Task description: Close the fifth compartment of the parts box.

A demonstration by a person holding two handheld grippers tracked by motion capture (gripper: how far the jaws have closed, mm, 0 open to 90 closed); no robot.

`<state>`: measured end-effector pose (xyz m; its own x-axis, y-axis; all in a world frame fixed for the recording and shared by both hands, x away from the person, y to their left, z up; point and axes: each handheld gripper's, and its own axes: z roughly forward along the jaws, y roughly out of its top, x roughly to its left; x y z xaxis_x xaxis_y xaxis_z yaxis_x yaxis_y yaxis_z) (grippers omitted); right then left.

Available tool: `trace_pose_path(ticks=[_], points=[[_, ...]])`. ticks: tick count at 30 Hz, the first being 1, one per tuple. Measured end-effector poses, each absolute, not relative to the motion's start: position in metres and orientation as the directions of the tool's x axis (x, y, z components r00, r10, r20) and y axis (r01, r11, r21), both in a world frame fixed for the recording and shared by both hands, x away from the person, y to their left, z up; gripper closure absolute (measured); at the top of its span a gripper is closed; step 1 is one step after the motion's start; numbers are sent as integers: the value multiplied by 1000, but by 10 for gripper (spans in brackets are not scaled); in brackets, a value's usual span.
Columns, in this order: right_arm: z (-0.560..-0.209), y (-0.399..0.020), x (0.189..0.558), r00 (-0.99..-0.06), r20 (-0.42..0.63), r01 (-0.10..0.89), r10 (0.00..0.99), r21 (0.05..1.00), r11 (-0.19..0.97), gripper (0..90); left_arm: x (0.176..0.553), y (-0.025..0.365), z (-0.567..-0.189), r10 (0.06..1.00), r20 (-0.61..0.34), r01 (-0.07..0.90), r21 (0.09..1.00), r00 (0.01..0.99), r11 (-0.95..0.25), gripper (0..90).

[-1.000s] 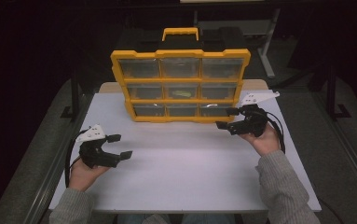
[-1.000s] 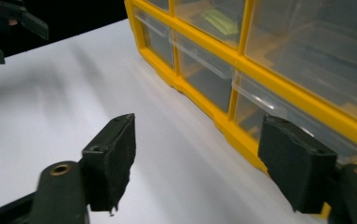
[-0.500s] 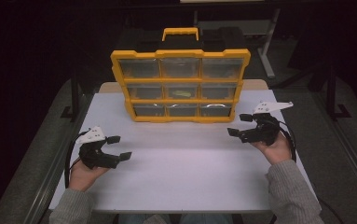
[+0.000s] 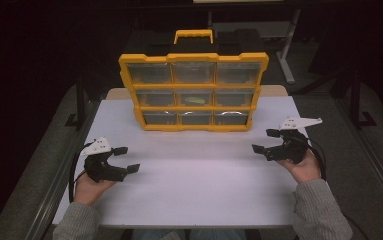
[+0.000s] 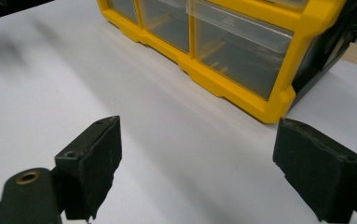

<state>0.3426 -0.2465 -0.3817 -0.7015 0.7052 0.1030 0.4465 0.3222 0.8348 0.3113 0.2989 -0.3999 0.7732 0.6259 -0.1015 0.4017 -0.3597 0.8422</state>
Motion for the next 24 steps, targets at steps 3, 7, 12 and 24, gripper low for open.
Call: trace_pose_path(ticks=[3,7,12,24], points=[[-386,-252,338,-692,106,449,714,838,310,140,311,298,-401,626,-99,401,840,774,-364,157],[-392,-260,330,-679,105,449,726,842,298,138,312,298,-402,622,-91,397,838,778,-374,156],[-398,-265,324,-673,106,453,732,841,295,134,311,297,-404,623,-87,390,844,777,-369,156],[-410,-275,312,-650,99,464,754,837,291,134,312,296,-414,613,-98,401,834,784,-379,157]])
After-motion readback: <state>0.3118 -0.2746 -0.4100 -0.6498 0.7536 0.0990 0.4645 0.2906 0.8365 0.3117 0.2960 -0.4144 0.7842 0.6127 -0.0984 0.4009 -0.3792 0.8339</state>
